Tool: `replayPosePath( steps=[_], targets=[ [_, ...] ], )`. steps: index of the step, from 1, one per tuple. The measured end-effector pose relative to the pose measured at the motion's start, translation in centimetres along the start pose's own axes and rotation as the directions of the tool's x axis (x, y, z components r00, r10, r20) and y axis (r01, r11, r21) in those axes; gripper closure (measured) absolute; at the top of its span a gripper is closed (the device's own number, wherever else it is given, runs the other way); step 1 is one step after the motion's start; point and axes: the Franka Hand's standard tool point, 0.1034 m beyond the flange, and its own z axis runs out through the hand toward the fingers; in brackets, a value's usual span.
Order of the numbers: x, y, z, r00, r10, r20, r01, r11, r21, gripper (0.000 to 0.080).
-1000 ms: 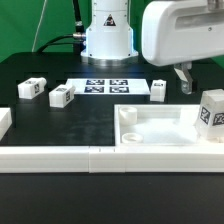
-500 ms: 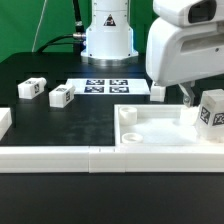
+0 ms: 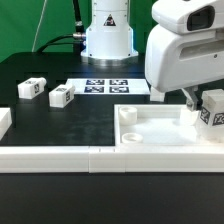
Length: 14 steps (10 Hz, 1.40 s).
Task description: Assemble one leg
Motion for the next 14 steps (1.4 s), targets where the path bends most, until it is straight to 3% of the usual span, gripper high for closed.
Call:
replayPosePath(
  steps=[1,5,7,11,14],
  targets=[
    [-0.02,0.20,-0.02,1.000,0.001,0.000,-0.001,1.000,-0.003,0.0504],
    [-0.13,0.48,0.03,0.998,0.059,-0.004,-0.059,0.998,-0.002,0.0505],
    [-0.55,0.36,0.15,0.957,0.284,-0.052,-0.284,0.959,0.014,0.0505],
    [-0.82,0.14,0.25,0.756,0.652,-0.058,-0.648,0.758,0.066,0.0505],
    [-0.57,-0.28,0.36,0.493,0.869,-0.051,-0.865,0.496,0.083,0.0505]
  ],
)
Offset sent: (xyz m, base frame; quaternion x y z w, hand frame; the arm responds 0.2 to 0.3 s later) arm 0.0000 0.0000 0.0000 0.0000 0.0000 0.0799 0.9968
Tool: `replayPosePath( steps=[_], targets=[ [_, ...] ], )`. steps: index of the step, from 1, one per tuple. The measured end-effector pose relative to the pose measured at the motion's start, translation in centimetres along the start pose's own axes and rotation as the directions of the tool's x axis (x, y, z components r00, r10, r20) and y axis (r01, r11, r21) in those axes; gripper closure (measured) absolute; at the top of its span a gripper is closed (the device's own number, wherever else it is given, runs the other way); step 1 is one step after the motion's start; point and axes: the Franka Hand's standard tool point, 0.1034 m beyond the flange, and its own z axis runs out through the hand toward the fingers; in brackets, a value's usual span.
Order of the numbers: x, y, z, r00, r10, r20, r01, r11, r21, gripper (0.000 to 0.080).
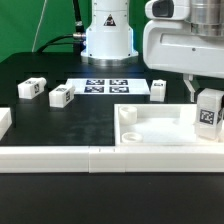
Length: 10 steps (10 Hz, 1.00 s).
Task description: Assemble one leg
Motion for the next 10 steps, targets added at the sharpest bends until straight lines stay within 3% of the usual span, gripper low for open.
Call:
replayPosePath(
  steps=[3,4,5,6,7,8,10],
  targets=[
    [-0.53,-0.42,0.15,0.962,0.273,-0.001,-0.273,0.962,-0.001,0.0505],
    [-0.69,-0.54,0.17,0.942,0.335,0.007,-0.335,0.942,0.002,0.0434],
    [-0.72,-0.55,0.19,0.952,0.307,0.008,-0.307,0.952,0.002,0.0434],
    [-0.78,-0.52,0.16,0.959,0.284,0.011,-0.284,0.959,-0.004,0.0296],
    [-0.67,-0.49,-0.12,0.988,0.151,0.019,-0.151,0.988,-0.014,0.0296],
    [-0.20,-0.29,-0.11,1.000,0.013,0.023,-0.013,1.000,-0.009,0.0177],
    [0.16,0.05,0.01,0.981,-0.190,0.022,0.191,0.982,-0.010,0.0151]
  ],
)
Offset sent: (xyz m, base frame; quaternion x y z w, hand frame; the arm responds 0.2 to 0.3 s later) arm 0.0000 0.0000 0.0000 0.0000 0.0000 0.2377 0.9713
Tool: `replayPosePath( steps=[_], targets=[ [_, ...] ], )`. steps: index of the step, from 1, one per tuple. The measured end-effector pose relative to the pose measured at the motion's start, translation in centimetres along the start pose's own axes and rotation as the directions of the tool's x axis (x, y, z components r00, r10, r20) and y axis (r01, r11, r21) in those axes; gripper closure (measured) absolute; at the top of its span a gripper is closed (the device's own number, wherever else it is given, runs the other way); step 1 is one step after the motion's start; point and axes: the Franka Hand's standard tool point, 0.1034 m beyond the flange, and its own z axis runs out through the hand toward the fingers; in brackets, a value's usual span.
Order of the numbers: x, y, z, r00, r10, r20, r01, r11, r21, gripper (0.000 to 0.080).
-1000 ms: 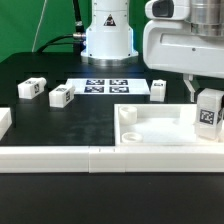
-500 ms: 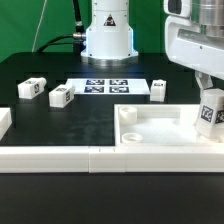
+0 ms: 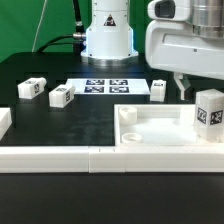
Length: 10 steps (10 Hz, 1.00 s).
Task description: Assemble one leg
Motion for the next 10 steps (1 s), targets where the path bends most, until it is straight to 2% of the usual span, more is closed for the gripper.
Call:
replayPosePath(
  steps=[1,3,4,5,6,7,10],
  targets=[
    [0.01,0.03,0.01,0.997,-0.082,0.000,0.082,0.997,0.000,0.0151],
    [0.19,-0.04,-0.01,0.933,-0.361,-0.012,0.361,0.933,-0.001,0.0150],
    [-0.03,-0.24,-0.09,0.905,-0.425,-0.005,0.425,0.905,-0.008,0.0150],
    [-0.09,-0.51,-0.23,0.845,-0.535,-0.009,0.535,0.845,-0.020,0.0150],
    [0.38,-0.50,-0.32,0.772,-0.635,-0.029,0.634,0.773,-0.022,0.0150],
    [0.64,-0.12,-0.30,0.735,-0.678,-0.027,0.677,0.735,-0.023,0.0150],
    [0.61,-0.14,-0.26,0.733,-0.680,-0.026,0.680,0.733,-0.023,0.0198]
  ],
)
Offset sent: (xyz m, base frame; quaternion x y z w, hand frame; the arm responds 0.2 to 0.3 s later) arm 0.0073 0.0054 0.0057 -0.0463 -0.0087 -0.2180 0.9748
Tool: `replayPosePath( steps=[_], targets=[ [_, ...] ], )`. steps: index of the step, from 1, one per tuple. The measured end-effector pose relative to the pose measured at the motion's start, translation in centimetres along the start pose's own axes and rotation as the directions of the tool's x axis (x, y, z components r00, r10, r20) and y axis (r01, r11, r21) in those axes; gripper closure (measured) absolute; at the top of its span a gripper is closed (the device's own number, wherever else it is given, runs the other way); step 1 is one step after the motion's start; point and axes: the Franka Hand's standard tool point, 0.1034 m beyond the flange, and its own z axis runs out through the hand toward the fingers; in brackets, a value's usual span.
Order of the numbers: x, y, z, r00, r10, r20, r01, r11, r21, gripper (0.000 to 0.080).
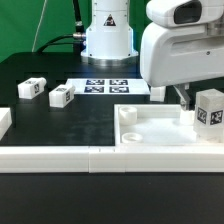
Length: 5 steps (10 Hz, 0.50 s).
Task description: Assemble one leg
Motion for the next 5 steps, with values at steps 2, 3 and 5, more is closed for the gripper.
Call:
replayPosePath(
  steps=[2,3,5],
  targets=[
    [0.00,0.00,0.01,1.000,0.001,0.000,-0.001,1.000,0.000,0.0372],
    [0.00,0.06,0.01,1.000,0.030,0.000,-0.030,1.000,0.000,0.0509],
    [0.00,0.06,0.01,0.998,0.070,0.000,-0.070,0.998,0.001,0.0509]
  ],
)
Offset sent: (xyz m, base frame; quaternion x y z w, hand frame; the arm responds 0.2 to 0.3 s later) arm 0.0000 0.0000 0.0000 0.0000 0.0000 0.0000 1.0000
